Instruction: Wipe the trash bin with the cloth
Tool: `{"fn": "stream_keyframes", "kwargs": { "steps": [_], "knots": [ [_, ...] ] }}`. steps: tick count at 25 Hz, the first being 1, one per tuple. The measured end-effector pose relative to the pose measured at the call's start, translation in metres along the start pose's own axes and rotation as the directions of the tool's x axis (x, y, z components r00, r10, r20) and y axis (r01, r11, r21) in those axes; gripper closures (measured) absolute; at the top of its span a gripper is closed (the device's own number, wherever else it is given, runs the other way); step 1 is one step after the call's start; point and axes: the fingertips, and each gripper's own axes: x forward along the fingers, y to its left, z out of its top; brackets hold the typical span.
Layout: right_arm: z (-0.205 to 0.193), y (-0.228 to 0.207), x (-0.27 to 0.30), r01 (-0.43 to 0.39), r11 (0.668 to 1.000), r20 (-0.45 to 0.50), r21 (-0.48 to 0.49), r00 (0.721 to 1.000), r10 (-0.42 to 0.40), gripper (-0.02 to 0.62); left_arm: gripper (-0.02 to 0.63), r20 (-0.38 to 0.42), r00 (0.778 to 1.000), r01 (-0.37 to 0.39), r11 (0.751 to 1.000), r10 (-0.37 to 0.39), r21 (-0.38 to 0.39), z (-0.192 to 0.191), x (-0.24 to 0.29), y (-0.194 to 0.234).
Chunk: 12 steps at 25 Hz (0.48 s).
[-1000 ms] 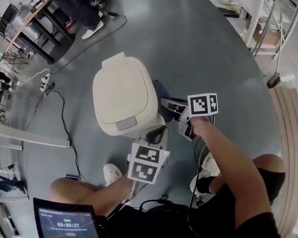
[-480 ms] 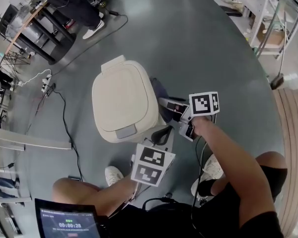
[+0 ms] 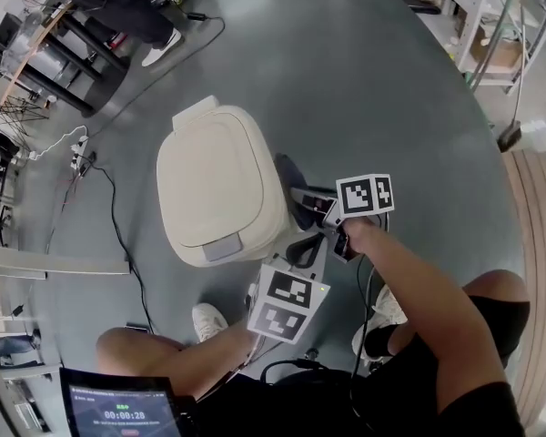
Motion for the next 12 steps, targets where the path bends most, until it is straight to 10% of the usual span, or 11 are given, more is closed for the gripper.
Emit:
{"fn": "stream_keyframes", "kwargs": {
  "steps": [12],
  "knots": [
    [-0.031,-0.071,0.013,0.204,0.978,-0.052,0.049,0.978,-0.201,0.506,0.609,-0.083,0.995,0.058,0.998,-0.057,0.012,-0.032,0.025,-0.01]
  ]
}}
